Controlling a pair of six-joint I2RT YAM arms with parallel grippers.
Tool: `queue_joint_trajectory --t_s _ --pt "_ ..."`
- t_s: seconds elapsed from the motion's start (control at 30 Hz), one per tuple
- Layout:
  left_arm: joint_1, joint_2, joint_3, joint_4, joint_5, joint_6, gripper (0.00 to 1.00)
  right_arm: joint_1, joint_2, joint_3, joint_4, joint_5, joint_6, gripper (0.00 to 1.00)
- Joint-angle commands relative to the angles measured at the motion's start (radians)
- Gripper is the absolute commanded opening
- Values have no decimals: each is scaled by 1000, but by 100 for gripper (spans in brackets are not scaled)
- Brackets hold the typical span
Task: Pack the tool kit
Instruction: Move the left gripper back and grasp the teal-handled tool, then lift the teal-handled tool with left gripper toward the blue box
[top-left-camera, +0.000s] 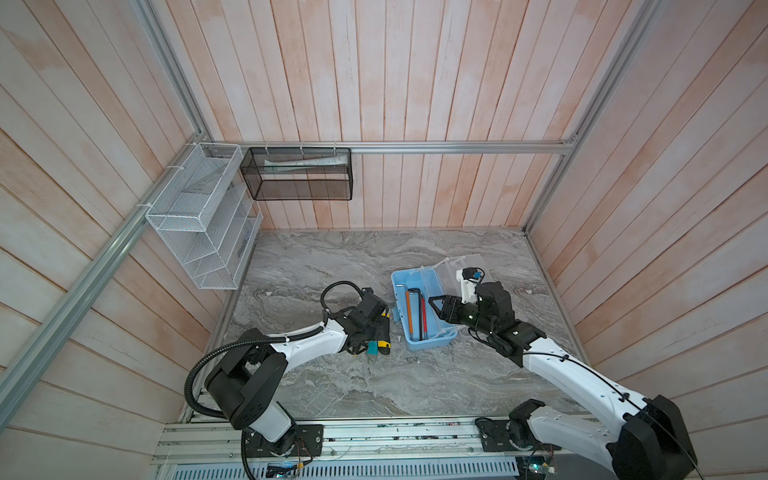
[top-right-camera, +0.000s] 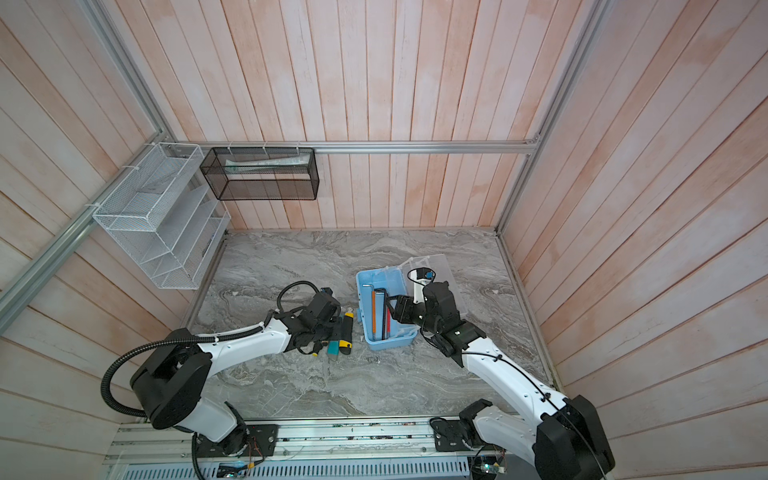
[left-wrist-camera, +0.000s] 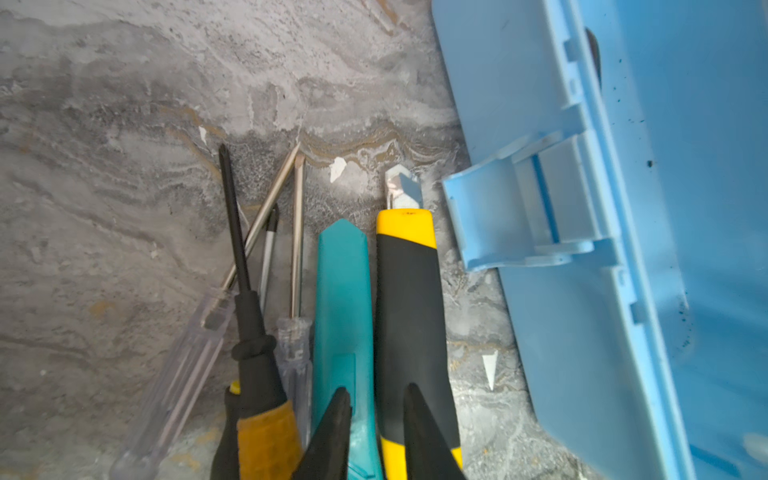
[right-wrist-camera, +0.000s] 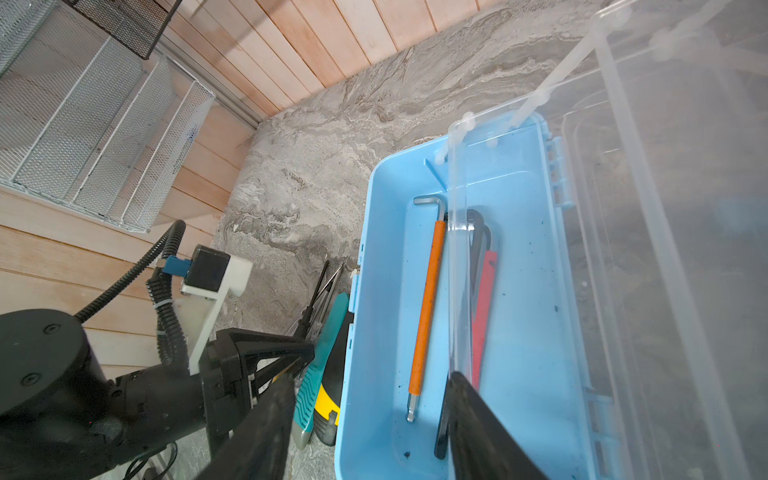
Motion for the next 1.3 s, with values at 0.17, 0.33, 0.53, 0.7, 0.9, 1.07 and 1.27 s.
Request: queue_joint_trajectory --t_s 0.17,0.33,0.53,0.7,0.9,1.07,1.27 --pt "-5 37 -20 -25 -30 -9 26 5 5 -9 23 5 -2 62" --pt "-4 48 -30 -30 -38 -10 29 5 6 -19 34 11 1 63" --pt "-5 74 -25 -26 -33 -6 30 6 11 -20 34 12 -3 65" --pt "-8 98 -18 -30 -43 3 31 6 5 -30 37 20 -3 65" --pt "-21 136 3 -49 -66 7 35 5 3 -40 40 25 -5 67" --pt "-32 154 16 -69 -96 7 35 6 5 -45 48 22 -5 67" --pt "-40 173 28 -104 -140 6 40 5 8 -48 55 22 -7 67"
